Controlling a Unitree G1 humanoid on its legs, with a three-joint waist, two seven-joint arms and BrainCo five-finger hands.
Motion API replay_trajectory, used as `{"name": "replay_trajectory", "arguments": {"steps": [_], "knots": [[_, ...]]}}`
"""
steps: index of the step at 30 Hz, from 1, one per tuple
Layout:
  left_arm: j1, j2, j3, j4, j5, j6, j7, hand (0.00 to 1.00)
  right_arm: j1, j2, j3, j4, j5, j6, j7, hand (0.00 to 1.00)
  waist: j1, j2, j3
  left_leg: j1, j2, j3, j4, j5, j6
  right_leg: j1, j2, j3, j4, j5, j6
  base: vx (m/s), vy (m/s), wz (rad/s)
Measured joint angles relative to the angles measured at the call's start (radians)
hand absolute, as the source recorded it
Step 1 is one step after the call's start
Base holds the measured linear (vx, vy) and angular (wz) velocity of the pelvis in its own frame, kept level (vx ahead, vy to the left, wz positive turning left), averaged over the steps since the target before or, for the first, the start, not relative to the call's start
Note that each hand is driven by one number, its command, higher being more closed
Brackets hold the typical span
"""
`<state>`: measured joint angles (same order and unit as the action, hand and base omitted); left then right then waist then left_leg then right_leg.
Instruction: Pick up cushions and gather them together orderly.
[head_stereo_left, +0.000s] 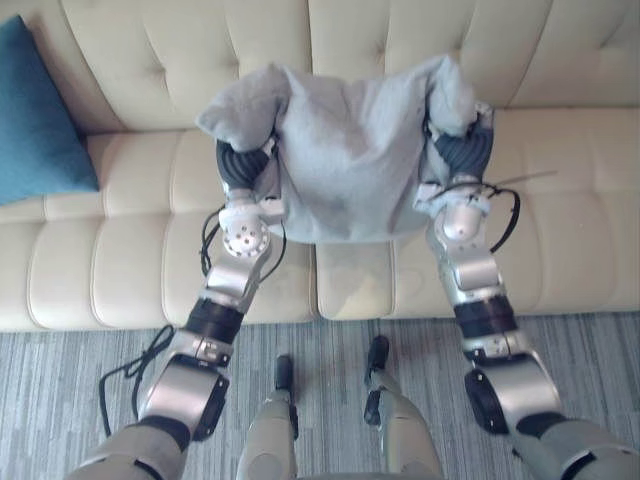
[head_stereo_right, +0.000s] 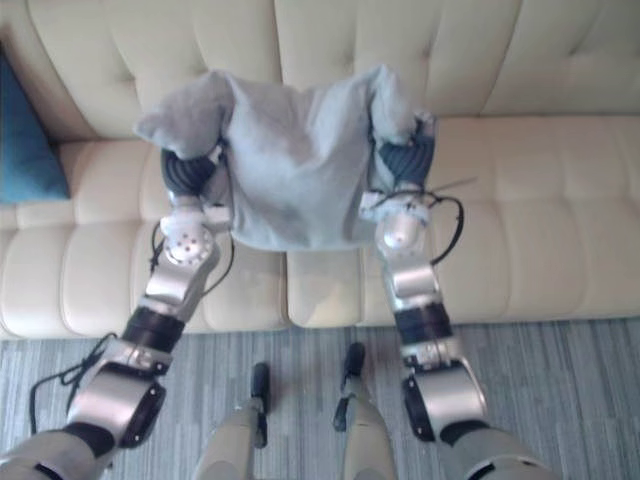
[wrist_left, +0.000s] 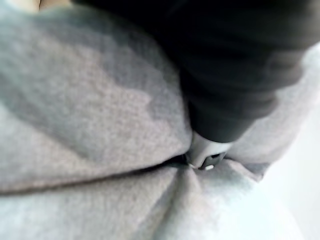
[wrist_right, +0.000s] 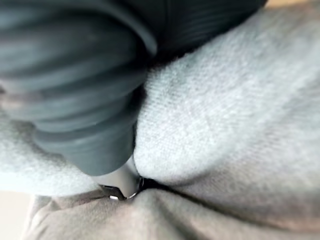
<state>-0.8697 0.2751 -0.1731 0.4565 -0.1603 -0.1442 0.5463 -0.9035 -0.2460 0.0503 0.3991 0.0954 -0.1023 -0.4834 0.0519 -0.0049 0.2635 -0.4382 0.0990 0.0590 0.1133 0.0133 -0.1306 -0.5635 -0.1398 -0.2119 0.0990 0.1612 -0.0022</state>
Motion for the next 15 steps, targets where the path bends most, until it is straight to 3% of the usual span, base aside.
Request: {"name": "replay_trajectory", "arguments": {"steps": [3, 7, 8, 15], "knots": [[-0.12, 0.049, 0.004, 0.088, -0.002, 0.0, -0.002, 1.0, -0.126, -0.009, -0.008, 0.093, 0.027, 0.001, -0.009, 1.0, -0.005, 0.0, 0.064, -0.054, 0.0, -0.017, -0.009, 0.021, -0.009, -0.053, 0.0, -0.009, -0.001, 0.013, -0.008, -0.03, -0.02, 0.12], [-0.16, 0.057, 0.047, 0.106, -0.002, -0.009, 0.0, 1.0, -0.205, -0.013, -0.008, 0.112, 0.035, -0.007, -0.011, 1.0, -0.01, 0.006, 0.105, -0.085, -0.001, -0.018, -0.011, 0.023, -0.01, -0.072, 0.001, -0.014, -0.026, 0.027, -0.007, -0.01, 0.014, 0.05], [-0.167, 0.057, 0.051, 0.106, -0.002, -0.01, 0.0, 0.0, -0.216, -0.016, -0.008, 0.117, 0.035, -0.009, -0.013, 0.0, -0.011, 0.006, 0.107, -0.088, -0.001, -0.019, -0.011, 0.023, -0.01, -0.072, 0.001, -0.014, -0.03, 0.028, -0.007, 0.01, 0.03, 0.05], [-0.233, 0.053, 0.099, 0.141, -0.017, -0.016, 0.019, 0.0, -0.261, -0.04, -0.043, 0.137, 0.062, -0.014, -0.037, 0.0, -0.008, 0.008, 0.11, -0.118, -0.004, -0.022, -0.033, 0.039, -0.014, -0.104, -0.001, -0.02, -0.037, 0.028, -0.006, -0.01, 0.02, 0.05]]}}
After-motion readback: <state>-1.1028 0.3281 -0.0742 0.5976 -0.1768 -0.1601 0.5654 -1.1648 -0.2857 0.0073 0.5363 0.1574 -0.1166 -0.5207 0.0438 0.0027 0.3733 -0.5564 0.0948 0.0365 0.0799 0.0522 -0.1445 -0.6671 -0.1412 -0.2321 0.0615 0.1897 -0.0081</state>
